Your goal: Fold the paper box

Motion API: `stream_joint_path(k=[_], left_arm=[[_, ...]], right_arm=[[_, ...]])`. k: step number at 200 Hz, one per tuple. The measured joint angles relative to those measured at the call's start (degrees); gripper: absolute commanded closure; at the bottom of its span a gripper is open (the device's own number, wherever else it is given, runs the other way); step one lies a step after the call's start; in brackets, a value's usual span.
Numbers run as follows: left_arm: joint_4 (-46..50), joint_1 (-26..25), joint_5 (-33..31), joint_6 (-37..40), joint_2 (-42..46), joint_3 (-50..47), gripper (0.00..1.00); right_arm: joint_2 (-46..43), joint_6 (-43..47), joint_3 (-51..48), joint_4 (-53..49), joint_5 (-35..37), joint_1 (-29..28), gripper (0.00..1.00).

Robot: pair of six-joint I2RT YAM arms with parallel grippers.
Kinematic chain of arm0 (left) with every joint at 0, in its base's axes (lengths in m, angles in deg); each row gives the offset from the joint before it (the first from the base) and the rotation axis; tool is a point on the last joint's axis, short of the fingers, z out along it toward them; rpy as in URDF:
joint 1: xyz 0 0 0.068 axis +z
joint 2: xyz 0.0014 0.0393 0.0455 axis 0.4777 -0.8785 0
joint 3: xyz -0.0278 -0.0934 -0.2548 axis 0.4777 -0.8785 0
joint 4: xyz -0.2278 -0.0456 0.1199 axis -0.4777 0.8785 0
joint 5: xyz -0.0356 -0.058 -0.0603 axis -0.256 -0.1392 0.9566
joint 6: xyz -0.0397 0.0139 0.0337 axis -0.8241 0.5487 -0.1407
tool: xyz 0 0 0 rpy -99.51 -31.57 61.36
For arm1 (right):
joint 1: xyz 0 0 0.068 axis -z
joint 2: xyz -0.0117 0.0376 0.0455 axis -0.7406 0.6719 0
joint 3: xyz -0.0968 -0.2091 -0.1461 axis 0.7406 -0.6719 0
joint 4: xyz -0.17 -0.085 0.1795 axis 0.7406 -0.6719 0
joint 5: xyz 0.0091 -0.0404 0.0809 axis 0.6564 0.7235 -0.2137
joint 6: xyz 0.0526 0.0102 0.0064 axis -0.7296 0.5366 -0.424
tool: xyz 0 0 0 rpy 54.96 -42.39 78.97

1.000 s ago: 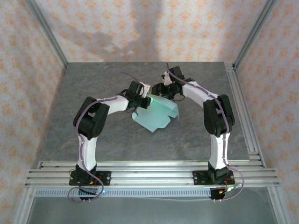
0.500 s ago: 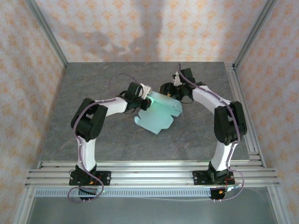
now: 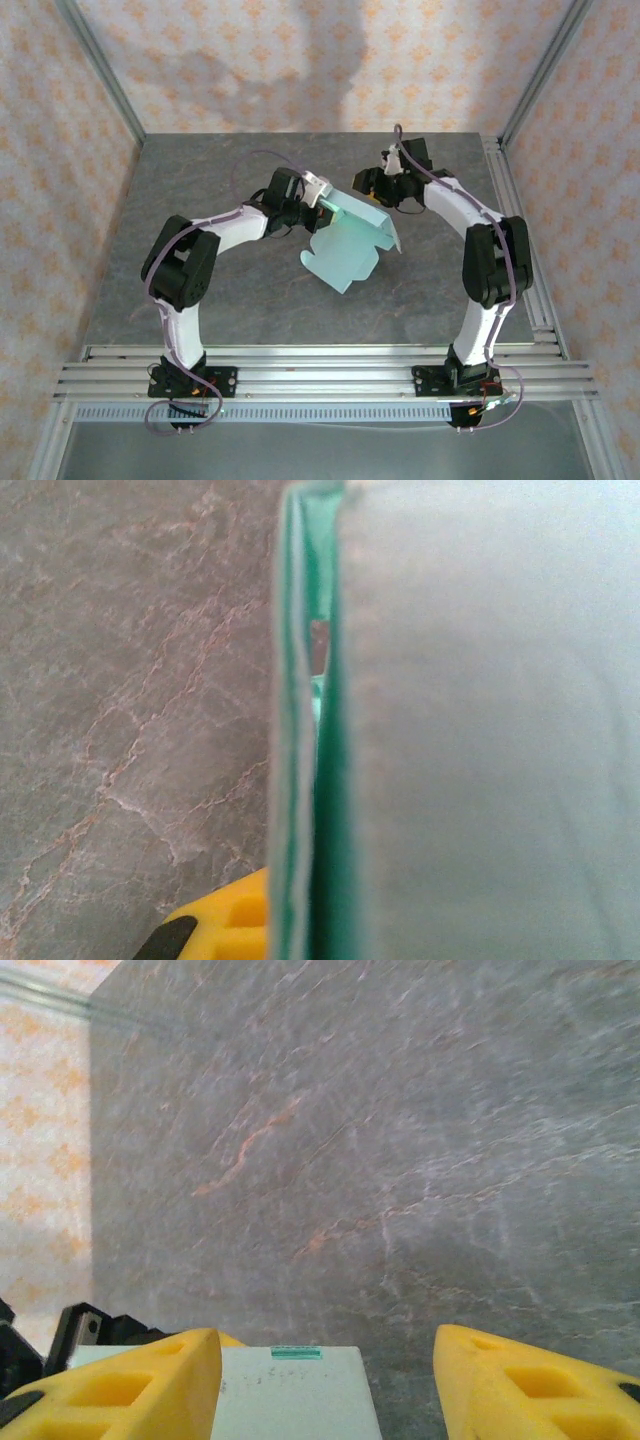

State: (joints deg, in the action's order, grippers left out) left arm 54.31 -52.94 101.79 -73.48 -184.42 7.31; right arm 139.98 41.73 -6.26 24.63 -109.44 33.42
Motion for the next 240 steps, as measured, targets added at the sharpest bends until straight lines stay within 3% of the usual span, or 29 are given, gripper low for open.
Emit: stream_joint_path(k=[69,101,149,166,185,240], left_arm=[[-3.8,0.1,-0.3,-6.8,1.3,-0.1,1.0],[-5.7,0.0,-0.1,-9.1,1.3,-0.1,0.89],[-8.3,0.0,-0.8,-11.8,1.3,-0.4,0.84],[-9.1,0.0,-1.0,-12.6,1.3,-0.4,0.87],[-9.7,0.0,-0.8,-13.0,1.3,-0.5,1.0],[-10.2,-0.2,-0.7,-13.7,1.3,-0.6,1.0]], right_arm=[[-1.4,-0.6,-3.5,5.5,-5.0,-1.9,0.44],[-3.4,-2.8,-6.2,9.3,-5.0,-1.9,0.45],[-3.6,-5.6,-7.4,13.3,-7.3,-1.9,0.46],[-3.6,-6.2,-7.5,14.0,-8.1,-1.9,0.46],[-3.6,-7.0,-7.5,15.1,-8.1,-1.9,0.46],[-3.6,-7.5,-7.5,15.4,-8.0,-1.6,0.47]])
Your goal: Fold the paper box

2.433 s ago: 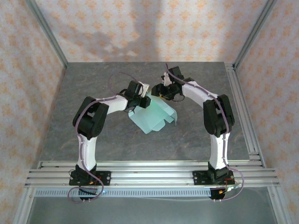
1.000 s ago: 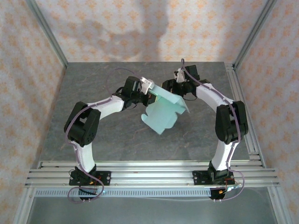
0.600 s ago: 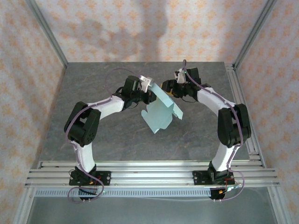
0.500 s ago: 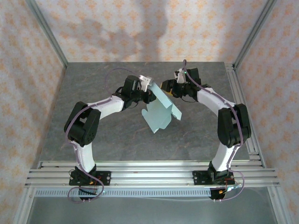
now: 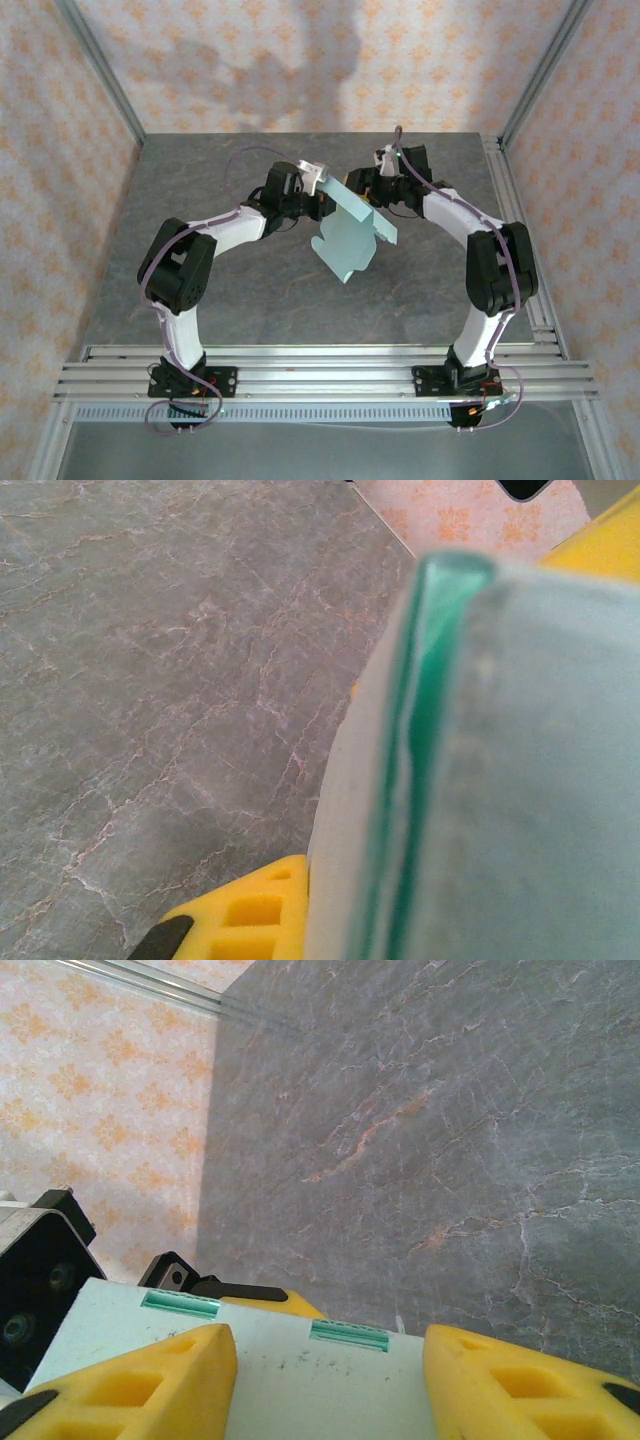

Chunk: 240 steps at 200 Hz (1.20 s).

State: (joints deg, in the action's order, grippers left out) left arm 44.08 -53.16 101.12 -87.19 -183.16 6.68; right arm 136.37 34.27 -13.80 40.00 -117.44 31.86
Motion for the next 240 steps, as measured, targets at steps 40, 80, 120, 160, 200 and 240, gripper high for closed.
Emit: stream_joint_path(k=[40,80,120,160,200,240], left_arm=[[-0.4,0.0,-0.4,-2.5,0.0,-0.1,1.0],[-1.0,0.0,-0.7,-7.1,-0.5,-0.1,1.0],[-1.0,0.0,-1.8,-10.1,-1.0,-0.1,1.0],[-0.1,0.0,-3.0,-6.6,-1.0,-0.1,1.0],[0.2,0.5,-4.5,-2.2,0.0,-1.9,1.0],[-0.4,1.1,-5.0,-2.4,0.7,-2.8,1.0]], right_arm=[[0.0,0.0,0.0,0.0,0.1,0.0,0.5],[0.0,0.0,-1.0,1.9,1.2,-0.6,0.53],[0.0,-0.6,-2.0,3.8,3.6,-1.4,0.52],[0.0,-0.8,-2.0,3.0,5.7,-1.3,0.41],[-0.5,-1.0,-1.2,-0.9,5.6,1.3,0.32],[-3.9,-0.6,-0.6,-4.1,7.4,5.4,0.3]])
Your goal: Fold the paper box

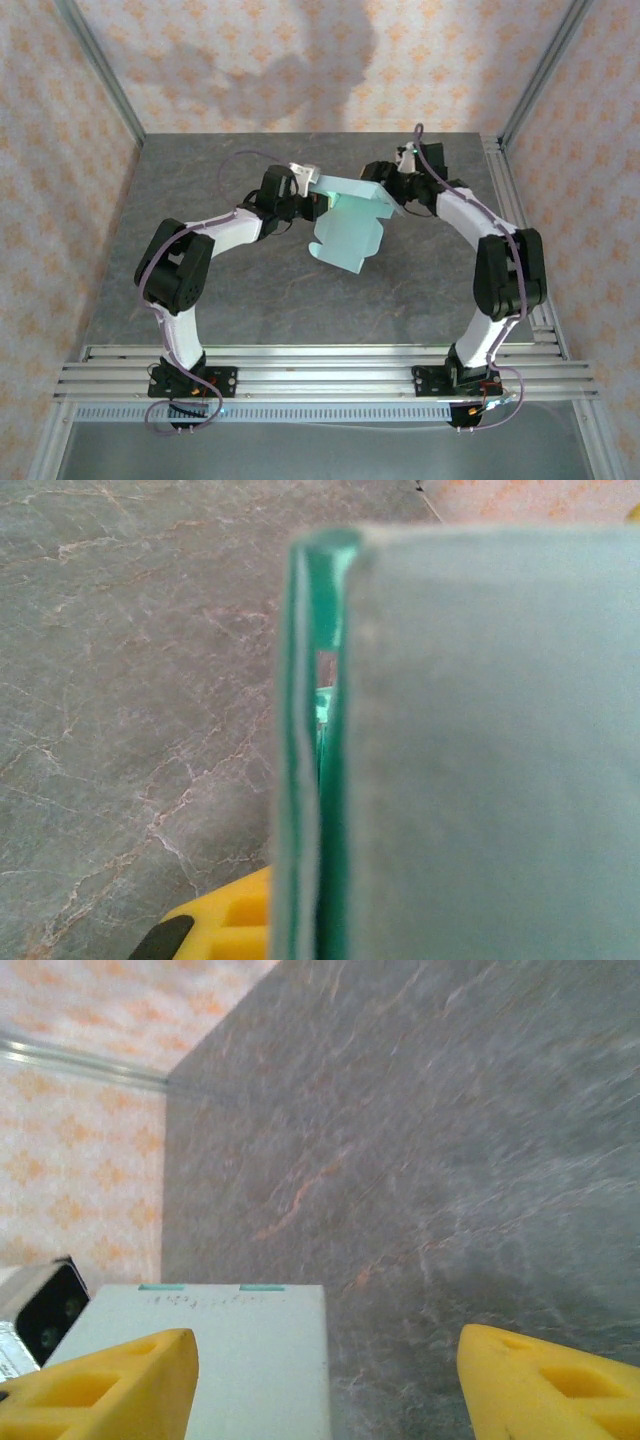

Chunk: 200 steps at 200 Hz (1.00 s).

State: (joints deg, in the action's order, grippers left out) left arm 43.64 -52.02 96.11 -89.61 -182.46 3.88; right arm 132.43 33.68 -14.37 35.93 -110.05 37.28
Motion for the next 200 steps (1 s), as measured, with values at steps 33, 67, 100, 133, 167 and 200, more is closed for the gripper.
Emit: stream_joint_path(k=[33,67,100,133,167,200], left_arm=[[-1.7,0.3,-0.5,-2.8,0.0,0.0,1.0],[-7.0,1.7,0.8,-7.9,0.0,-1.1,1.0],[-11.2,2.5,2.2,-12.9,0.0,-1.4,1.0],[-14.7,2.5,4.0,-20.0,0.0,-1.2,1.0],[-11.3,2.5,6.1,-25.1,-2.1,4.5,1.0],[-8.2,2.7,8.1,-26.8,-2.4,5.9,1.0]], right_arm=[[-6.6,0.7,-1.7,-0.5,4.5,2.7,0.31],[-13.1,-1.0,-7.4,-0.2,11.0,5.3,0.33],[-16.5,-3.1,-13.4,0.4,15.2,8.0,0.34],[-19.3,-4.1,-18.4,4.0,14.2,8.3,0.34],[-22.3,-7.0,-24.0,12.5,9.8,8.3,0.35],[-22.7,-12.5,-27.2,20.4,7.0,8.3,0.35]])
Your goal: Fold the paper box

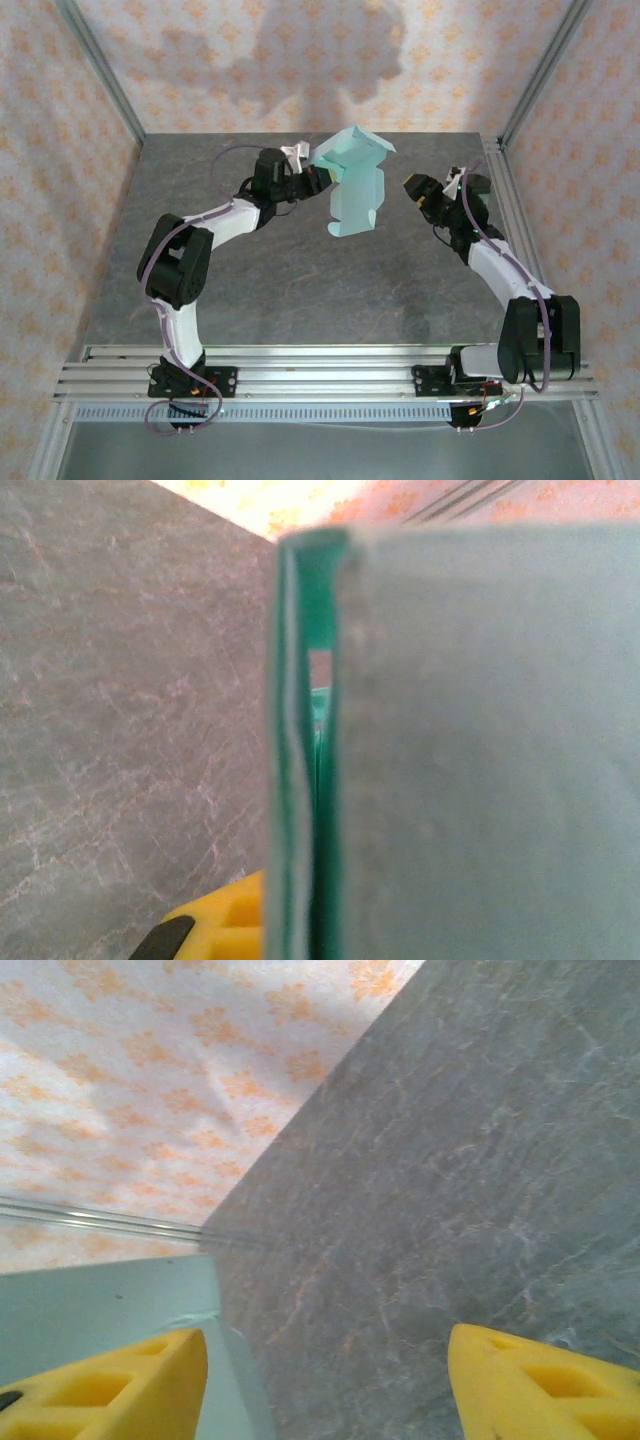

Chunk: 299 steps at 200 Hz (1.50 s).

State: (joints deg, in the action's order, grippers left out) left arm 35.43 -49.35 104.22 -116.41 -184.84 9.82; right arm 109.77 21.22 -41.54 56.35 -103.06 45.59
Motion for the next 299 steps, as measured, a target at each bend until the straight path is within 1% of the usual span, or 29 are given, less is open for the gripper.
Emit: stream_joint_path(k=[37,60,86,132,158,226,235,252,272,299], left_arm=[[2.3,0.0,3.1,-0.8,0.0,0.0,1.0],[3.1,0.0,4.5,-1.0,0.0,0.1,1.0],[3.5,0.0,5.1,-1.1,0.0,0.4,1.0],[3.8,0.0,5.2,-1.1,-0.2,0.5,1.0],[3.9,0.0,5.6,-0.9,-0.7,0.6,1.0],[6.0,0.3,5.8,1.0,-1.3,1.0,1.0],[6.3,0.3,5.8,1.3,-1.3,1.0,1.0],[6.6,0.3,5.8,1.5,-1.3,1.0,1.0],[7.2,0.3,5.8,1.9,-1.3,1.0,1.0],[7.9,0.3,5.8,2.8,-1.3,1.0,1.0]], right_arm=[[-0.1,-4.7,-0.3,5.9,-1.9,-0.4,0.36],[0.0,-6.1,0.4,6.7,-2.5,-1.6,0.36],[0.4,-6.9,2.6,7.5,-3.2,-4.1,0.39],[3.1,-10.6,3.9,13.9,-4.7,-6.6,0.41],[4.0,-11.4,4.2,14.1,-5.2,-7.3,0.46],[4.9,-9.8,7.5,11.6,-6.8,-8.8,0.45],[4.9,-9.4,7.5,11.4,-6.7,-8.8,0.47],[4.9,-8.4,7.7,9.9,-6.7,-8.8,0.59],[4.9,-7.1,8.8,6.9,-6.7,-8.8,0.68],[4.9,-5.8,9.7,4.7,-6.6,-8.8,0.77]])
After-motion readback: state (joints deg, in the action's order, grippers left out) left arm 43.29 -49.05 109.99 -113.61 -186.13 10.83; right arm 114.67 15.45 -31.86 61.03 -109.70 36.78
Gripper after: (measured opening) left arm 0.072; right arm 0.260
